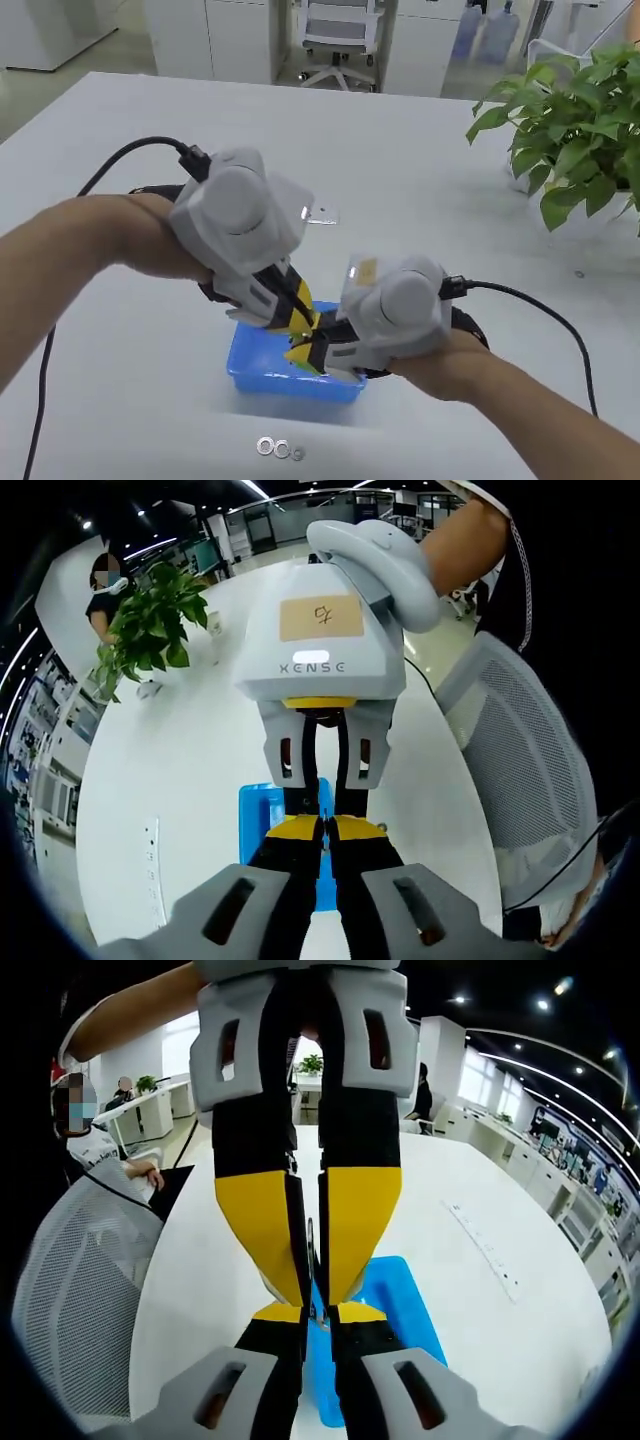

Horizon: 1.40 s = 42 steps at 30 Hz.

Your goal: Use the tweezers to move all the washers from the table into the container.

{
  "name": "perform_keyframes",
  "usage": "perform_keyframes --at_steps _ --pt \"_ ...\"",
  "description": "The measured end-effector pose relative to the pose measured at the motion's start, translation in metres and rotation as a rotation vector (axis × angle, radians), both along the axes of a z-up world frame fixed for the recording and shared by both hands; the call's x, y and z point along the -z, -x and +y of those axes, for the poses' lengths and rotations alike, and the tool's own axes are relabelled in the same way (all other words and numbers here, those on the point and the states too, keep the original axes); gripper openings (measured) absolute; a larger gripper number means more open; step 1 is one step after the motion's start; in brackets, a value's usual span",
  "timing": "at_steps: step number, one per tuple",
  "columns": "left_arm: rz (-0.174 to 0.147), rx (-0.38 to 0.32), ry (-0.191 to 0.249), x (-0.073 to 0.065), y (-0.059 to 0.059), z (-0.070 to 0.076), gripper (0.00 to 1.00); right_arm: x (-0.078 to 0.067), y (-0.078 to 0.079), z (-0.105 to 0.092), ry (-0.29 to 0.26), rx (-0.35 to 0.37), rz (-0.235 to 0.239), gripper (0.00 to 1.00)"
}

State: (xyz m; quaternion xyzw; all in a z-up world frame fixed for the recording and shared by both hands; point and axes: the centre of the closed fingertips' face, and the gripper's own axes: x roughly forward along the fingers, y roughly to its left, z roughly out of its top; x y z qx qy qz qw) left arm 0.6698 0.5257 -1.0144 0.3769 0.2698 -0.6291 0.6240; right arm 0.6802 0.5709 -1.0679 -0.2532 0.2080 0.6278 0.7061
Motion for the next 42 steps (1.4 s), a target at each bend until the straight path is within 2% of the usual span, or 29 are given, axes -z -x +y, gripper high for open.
perform_keyframes --at_steps 8,19,33,42 --pt "-0.015 -0.007 -0.001 0.005 -0.014 0.005 0.07 0.005 -0.014 0.004 0.0 -0.007 -0.009 0.1" --pt "-0.02 -0.024 -0.002 0.018 -0.027 0.01 0.07 0.018 -0.026 0.007 0.004 -0.014 -0.003 0.1" --pt "-0.006 -0.047 -0.007 0.045 -0.039 0.017 0.07 0.045 -0.035 0.009 0.026 -0.01 0.023 0.1" --pt "0.017 -0.066 -0.005 0.059 -0.039 0.017 0.07 0.061 -0.034 0.008 0.049 -0.014 0.04 0.1"
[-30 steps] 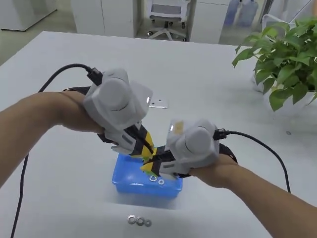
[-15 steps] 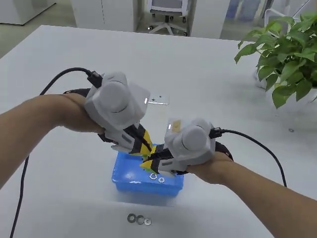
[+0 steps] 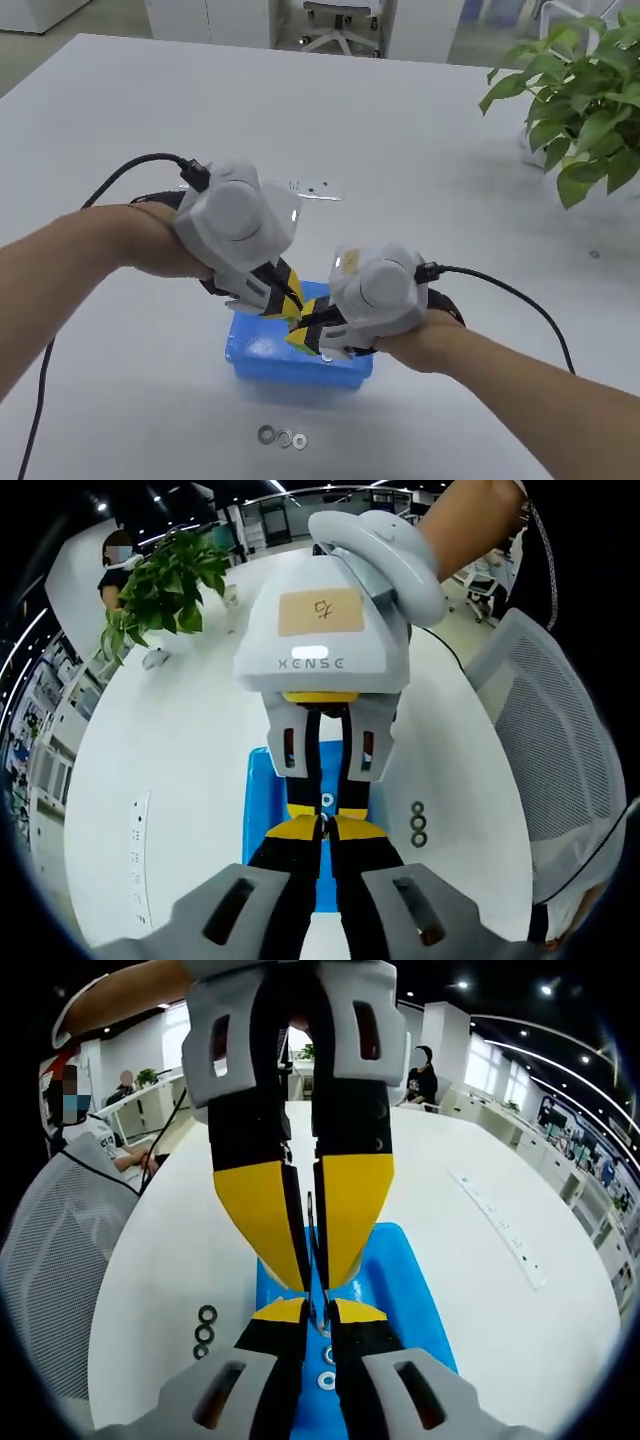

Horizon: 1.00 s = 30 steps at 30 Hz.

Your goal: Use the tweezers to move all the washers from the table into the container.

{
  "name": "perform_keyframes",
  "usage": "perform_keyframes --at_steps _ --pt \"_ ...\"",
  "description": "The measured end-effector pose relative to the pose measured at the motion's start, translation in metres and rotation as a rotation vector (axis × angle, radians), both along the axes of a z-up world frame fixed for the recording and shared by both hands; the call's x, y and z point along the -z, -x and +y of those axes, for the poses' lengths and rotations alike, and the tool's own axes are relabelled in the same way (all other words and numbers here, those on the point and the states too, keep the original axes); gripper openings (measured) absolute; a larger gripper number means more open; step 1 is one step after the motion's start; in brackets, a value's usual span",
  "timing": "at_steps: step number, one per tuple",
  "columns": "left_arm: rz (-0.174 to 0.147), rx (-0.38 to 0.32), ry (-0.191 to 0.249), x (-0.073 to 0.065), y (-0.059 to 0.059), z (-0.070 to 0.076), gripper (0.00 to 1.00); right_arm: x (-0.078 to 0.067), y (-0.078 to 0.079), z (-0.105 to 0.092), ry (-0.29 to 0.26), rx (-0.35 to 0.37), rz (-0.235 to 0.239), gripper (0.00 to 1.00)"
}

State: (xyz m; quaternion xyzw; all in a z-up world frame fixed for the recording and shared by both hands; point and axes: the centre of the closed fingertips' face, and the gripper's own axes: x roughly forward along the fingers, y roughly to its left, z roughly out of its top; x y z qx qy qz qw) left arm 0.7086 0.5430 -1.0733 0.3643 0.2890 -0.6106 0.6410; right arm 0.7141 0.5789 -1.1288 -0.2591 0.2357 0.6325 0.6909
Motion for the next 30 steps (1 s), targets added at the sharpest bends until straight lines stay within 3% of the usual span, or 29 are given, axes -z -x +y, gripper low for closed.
perform_keyframes --at_steps 11,30 --pt "0.011 -0.007 -0.004 0.011 -0.003 0.001 0.07 0.011 -0.002 -0.001 0.009 -0.003 0.026 0.1" --pt "0.017 -0.005 -0.017 0.017 -0.004 0.005 0.07 0.016 -0.001 0.002 0.009 -0.009 0.04 0.11"
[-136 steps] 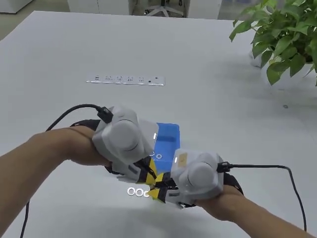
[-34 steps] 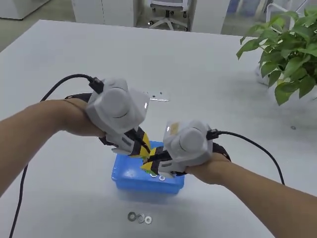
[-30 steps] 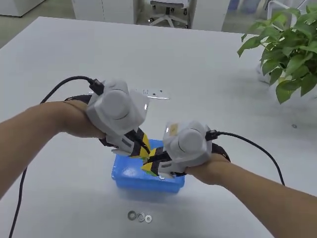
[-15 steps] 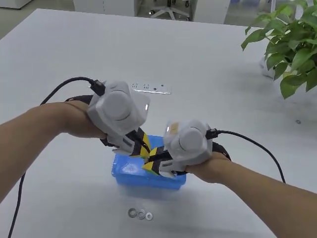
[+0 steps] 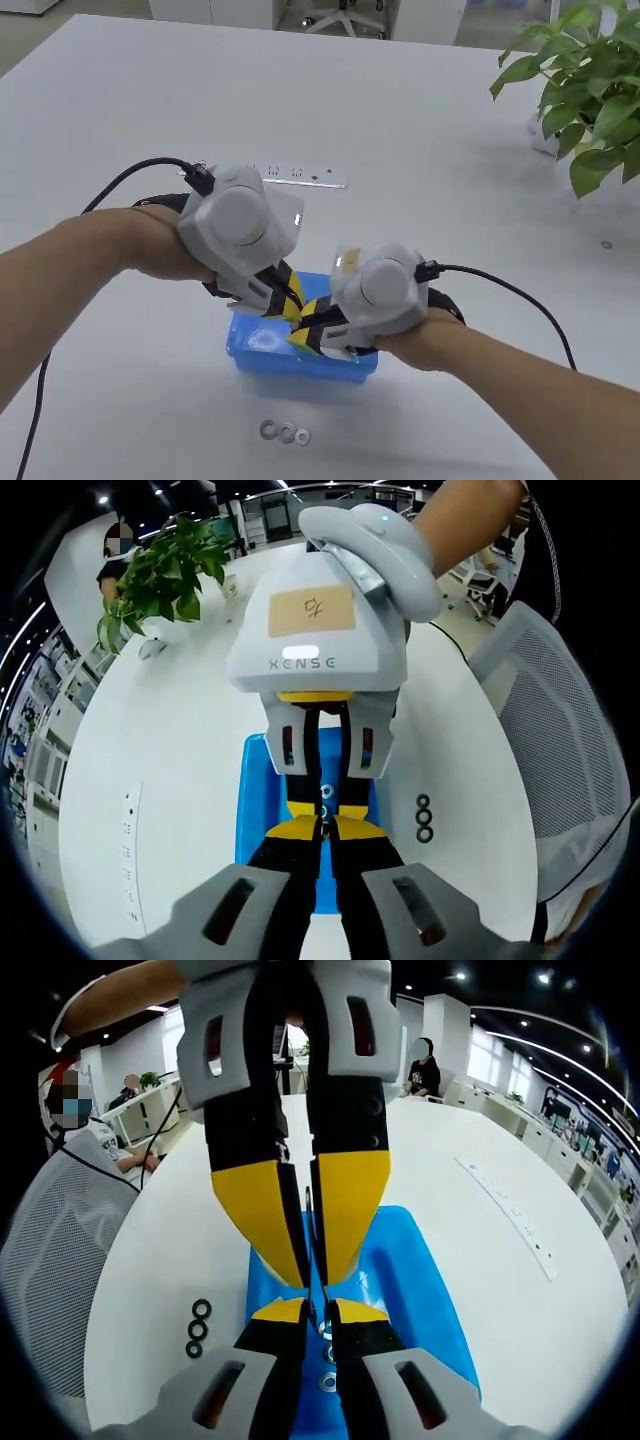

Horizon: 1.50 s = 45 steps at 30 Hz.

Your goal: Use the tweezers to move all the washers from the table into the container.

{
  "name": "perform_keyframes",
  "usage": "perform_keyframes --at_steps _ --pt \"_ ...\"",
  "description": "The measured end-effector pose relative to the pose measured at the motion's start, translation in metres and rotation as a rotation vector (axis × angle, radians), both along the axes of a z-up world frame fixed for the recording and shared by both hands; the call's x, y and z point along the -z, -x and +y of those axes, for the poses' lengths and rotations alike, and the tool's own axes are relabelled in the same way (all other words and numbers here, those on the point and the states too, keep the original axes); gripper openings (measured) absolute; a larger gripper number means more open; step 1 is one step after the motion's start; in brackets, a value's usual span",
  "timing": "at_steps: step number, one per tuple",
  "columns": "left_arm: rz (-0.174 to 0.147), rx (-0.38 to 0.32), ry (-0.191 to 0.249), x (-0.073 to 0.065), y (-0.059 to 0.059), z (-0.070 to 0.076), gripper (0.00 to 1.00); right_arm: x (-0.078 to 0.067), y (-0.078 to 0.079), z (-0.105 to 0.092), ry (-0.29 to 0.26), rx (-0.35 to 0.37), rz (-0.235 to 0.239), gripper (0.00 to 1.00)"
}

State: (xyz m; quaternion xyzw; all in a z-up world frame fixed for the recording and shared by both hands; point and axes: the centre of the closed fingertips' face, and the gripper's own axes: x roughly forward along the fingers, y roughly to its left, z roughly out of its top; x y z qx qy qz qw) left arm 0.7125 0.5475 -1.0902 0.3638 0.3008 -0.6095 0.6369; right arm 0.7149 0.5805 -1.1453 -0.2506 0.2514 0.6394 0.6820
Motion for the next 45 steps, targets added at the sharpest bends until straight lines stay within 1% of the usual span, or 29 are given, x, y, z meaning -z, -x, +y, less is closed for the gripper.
perform_keyframes --at_steps 5,10,14,23,26,31,37,42,45 --pt "-0.007 0.005 -0.005 -0.003 0.002 0.0 0.07 -0.003 0.001 0.0 -0.003 0.001 -0.002 0.11" --pt "-0.011 0.011 -0.004 -0.008 0.004 -0.001 0.07 -0.01 0.004 0.0 -0.011 0.005 -0.013 0.11" --pt "-0.014 0.016 -0.007 -0.013 0.007 -0.001 0.07 -0.014 0.006 -0.001 -0.016 0.007 -0.02 0.11" --pt "-0.024 0.019 0.001 -0.027 0.012 -0.002 0.07 -0.029 0.011 -0.004 -0.028 0.01 -0.042 0.11" --pt "-0.022 0.023 0.003 -0.033 0.017 -0.004 0.07 -0.034 0.014 -0.004 -0.041 0.019 -0.042 0.11" --pt "-0.023 0.027 -0.002 -0.038 0.023 -0.004 0.07 -0.039 0.02 -0.004 -0.051 0.022 -0.047 0.11" --pt "-0.037 0.03 0.003 -0.049 0.031 -0.008 0.07 -0.05 0.026 -0.006 -0.062 0.022 -0.063 0.1" --pt "-0.042 0.034 0.004 -0.053 0.039 -0.01 0.07 -0.053 0.033 -0.008 -0.067 0.021 -0.07 0.1" --pt "-0.041 0.037 0.002 -0.053 0.042 -0.011 0.07 -0.054 0.037 -0.009 -0.068 0.023 -0.071 0.1"
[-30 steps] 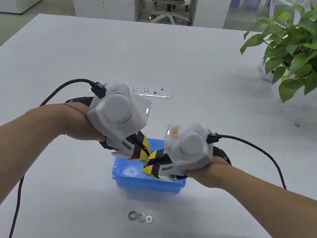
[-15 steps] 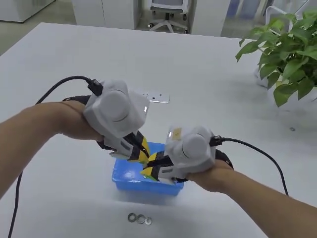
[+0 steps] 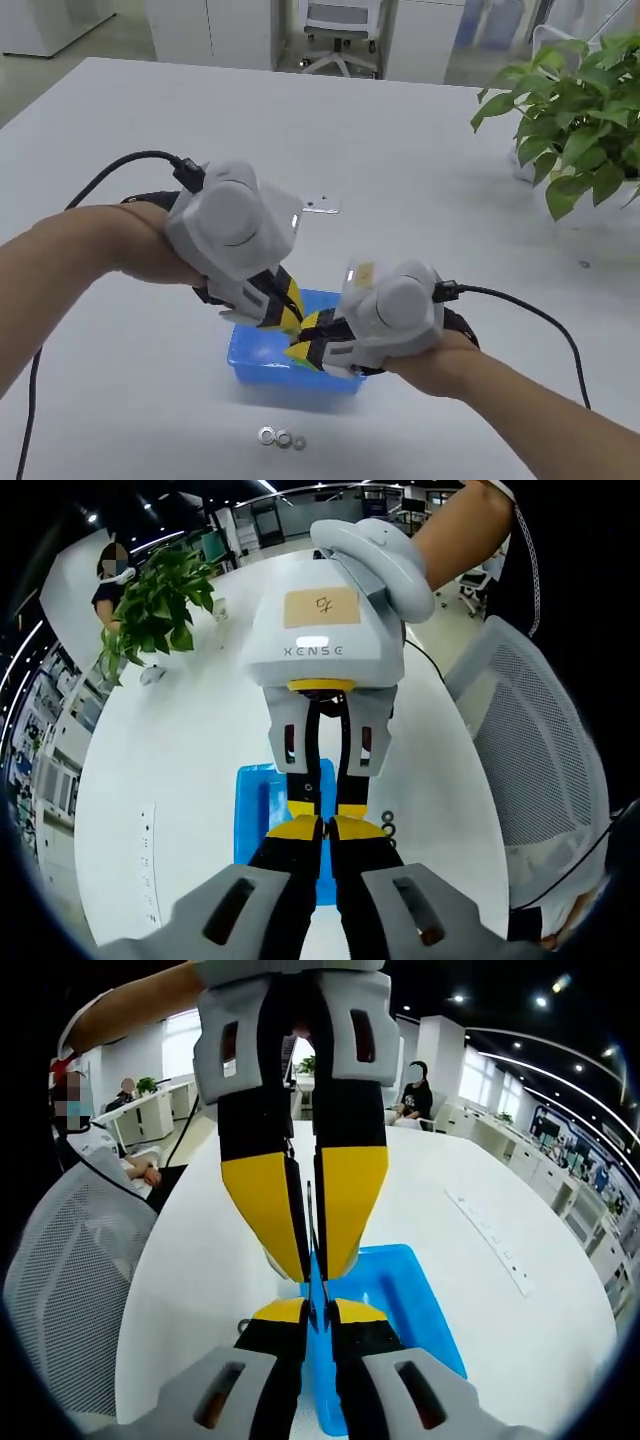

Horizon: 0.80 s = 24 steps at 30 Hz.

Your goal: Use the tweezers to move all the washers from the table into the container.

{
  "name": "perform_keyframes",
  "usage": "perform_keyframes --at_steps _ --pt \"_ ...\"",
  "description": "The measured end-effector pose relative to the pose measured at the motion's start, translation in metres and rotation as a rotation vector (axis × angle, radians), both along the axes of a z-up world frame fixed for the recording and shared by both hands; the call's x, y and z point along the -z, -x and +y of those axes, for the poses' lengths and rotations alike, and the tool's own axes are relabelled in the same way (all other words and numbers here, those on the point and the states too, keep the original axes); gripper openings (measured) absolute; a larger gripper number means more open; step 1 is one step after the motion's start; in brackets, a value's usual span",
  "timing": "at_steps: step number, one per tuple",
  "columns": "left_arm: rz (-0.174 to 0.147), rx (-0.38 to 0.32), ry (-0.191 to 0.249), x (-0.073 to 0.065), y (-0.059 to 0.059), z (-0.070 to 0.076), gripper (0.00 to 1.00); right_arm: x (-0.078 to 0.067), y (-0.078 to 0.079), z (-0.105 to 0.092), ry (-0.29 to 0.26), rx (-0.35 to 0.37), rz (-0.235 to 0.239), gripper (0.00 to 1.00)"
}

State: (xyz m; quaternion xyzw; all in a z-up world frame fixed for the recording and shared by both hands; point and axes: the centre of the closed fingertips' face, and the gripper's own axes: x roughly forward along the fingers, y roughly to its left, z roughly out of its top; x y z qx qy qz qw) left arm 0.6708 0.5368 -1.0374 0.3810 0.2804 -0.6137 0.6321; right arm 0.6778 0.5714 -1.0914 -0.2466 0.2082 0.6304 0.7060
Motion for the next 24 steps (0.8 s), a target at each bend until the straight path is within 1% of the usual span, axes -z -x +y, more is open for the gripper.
perform_keyframes --at_steps 6,11,18,24 --pt "0.006 0.004 0.004 0.002 0.009 -0.002 0.07 0.001 0.01 -0.003 0.004 -0.003 0.0 0.1" --pt "0.002 0.004 0.007 0.003 0.015 -0.003 0.07 0.002 0.016 -0.005 0.005 -0.001 0.001 0.1" --pt "0.01 0.002 0.009 0.01 0.026 -0.003 0.07 0.009 0.028 -0.006 0.012 -0.008 0.01 0.11" --pt "0.024 -0.001 0.012 0.016 0.035 -0.005 0.07 0.015 0.037 -0.007 0.015 -0.012 0.021 0.11"
